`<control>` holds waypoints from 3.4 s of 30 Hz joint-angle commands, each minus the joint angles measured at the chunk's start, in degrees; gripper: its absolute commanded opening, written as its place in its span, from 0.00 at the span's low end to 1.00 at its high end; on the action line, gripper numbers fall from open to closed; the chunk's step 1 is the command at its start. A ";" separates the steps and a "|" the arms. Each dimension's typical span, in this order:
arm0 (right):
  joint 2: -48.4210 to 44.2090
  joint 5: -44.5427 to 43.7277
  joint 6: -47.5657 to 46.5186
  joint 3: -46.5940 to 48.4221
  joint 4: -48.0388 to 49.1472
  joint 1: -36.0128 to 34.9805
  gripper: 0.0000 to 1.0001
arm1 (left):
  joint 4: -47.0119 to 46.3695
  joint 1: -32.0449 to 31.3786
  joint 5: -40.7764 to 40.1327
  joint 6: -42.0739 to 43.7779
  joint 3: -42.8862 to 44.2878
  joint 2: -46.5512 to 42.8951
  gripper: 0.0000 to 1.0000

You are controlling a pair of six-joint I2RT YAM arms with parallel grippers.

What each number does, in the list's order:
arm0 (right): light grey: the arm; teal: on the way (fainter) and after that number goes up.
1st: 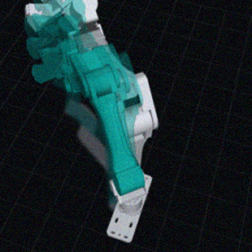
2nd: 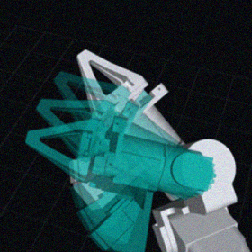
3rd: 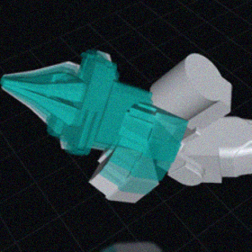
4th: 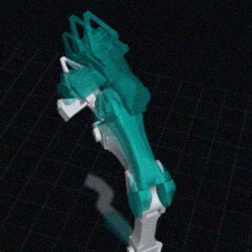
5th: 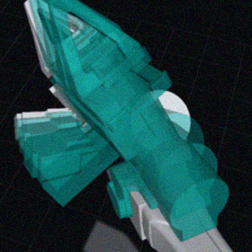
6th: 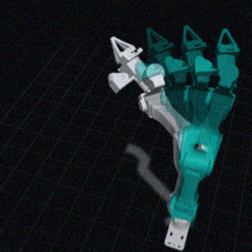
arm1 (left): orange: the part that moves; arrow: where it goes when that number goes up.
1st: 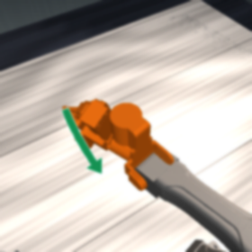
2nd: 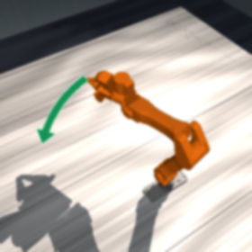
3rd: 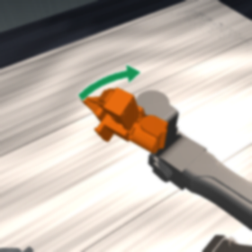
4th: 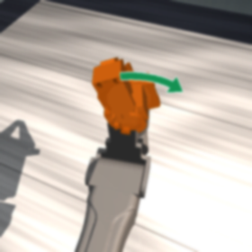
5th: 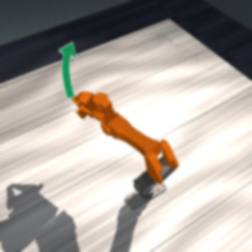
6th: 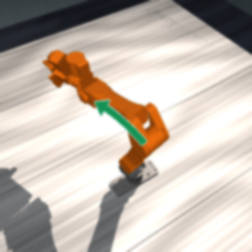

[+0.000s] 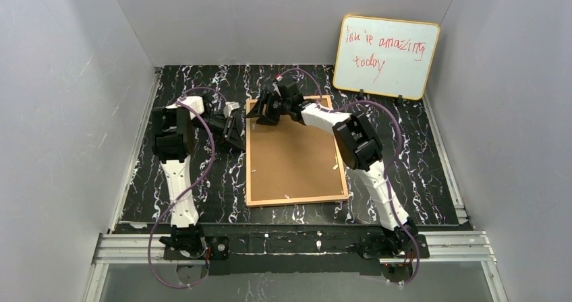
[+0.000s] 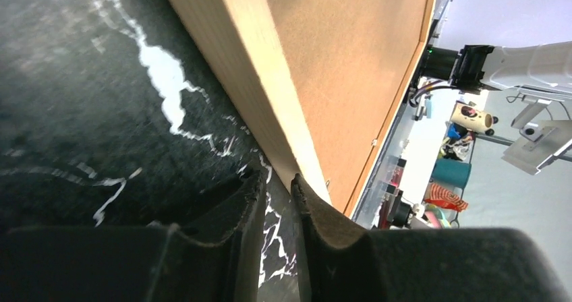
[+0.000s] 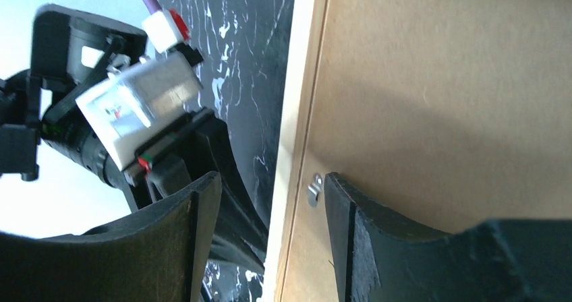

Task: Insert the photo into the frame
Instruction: Install the photo frame at the center of the board.

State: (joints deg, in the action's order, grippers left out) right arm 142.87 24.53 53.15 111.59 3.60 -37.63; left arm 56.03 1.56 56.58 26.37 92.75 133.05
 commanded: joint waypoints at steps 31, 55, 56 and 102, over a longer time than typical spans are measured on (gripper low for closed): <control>-1.85 -1.03 2.06 -4.00 -0.12 -2.57 0.65 | -5.76 -3.11 -4.41 -3.52 -0.34 1.68 0.14; -1.80 -10.94 18.70 -8.63 8.68 -3.88 0.63 | -6.37 -3.14 -5.07 -2.98 -1.53 1.55 0.12; -2.02 -11.39 19.38 -9.01 9.15 -4.27 0.63 | -6.38 -3.14 -5.03 -2.99 -1.60 1.67 0.12; -16.04 -15.35 7.79 -19.01 8.65 5.90 0.65 | -3.16 -3.03 -6.41 -0.41 -0.02 0.92 0.11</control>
State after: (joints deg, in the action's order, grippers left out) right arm 131.55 11.42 64.90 93.32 10.55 -37.50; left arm 54.04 0.03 58.37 22.33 93.54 133.21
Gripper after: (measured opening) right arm 0.653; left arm 0.107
